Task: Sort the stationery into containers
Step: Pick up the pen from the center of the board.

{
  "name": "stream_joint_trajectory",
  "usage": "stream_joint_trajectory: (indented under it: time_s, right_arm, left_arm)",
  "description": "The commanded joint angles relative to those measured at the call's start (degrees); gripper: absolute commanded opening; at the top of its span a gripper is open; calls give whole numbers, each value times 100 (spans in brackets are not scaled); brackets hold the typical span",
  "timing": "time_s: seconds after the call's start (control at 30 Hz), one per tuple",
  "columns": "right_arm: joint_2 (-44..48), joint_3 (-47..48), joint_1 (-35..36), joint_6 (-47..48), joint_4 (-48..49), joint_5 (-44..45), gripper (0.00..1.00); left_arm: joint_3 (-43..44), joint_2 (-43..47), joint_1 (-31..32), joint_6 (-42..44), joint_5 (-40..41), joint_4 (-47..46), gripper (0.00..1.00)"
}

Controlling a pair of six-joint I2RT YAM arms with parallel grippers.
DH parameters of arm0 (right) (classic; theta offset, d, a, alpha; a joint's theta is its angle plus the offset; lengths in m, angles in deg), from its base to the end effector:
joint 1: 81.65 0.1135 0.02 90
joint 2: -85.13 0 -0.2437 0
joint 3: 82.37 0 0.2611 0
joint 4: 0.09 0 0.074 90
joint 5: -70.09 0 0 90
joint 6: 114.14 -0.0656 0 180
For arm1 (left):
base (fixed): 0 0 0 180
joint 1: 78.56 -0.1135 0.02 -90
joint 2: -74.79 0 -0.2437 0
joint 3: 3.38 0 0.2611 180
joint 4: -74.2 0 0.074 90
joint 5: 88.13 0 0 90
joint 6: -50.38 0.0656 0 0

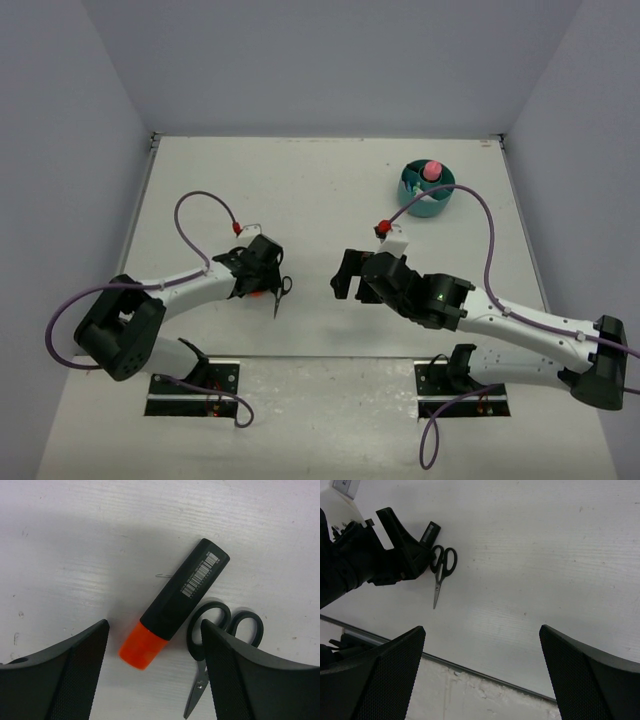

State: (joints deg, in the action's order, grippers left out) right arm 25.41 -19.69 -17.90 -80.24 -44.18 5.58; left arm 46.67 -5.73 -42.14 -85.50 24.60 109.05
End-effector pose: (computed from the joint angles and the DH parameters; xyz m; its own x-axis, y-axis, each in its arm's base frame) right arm 0.1395 0.2191 0.2498 -0.7152 0.2436 -0.6551 -0.1301 0.8745 0.4673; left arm 0.2251 -0.1346 0.0993 -0.8089 -0.2260 -0.5427 -0.2341 0.9706 -0.0553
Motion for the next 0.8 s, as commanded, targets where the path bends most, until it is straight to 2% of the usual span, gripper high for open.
stream_joint_trajectory:
  time_s: [0.0,0.23,0.53,0.77]
  right_arm:
    - [-72,78,26,103,223,-43,99]
    - [-178,124,29,161,223,-149,99]
    - [-206,125,33,178,266,-237,99]
    - [-167,129,33,196,218,-237,99]
  left_arm:
    - [-137,286,-47,-195,-87,200,80]
    - [-214,888,-47,-357,259,446,81]
    - [-247,520,-48,-307,286,392,78]
    - [-106,43,-56,-410,516,486,64]
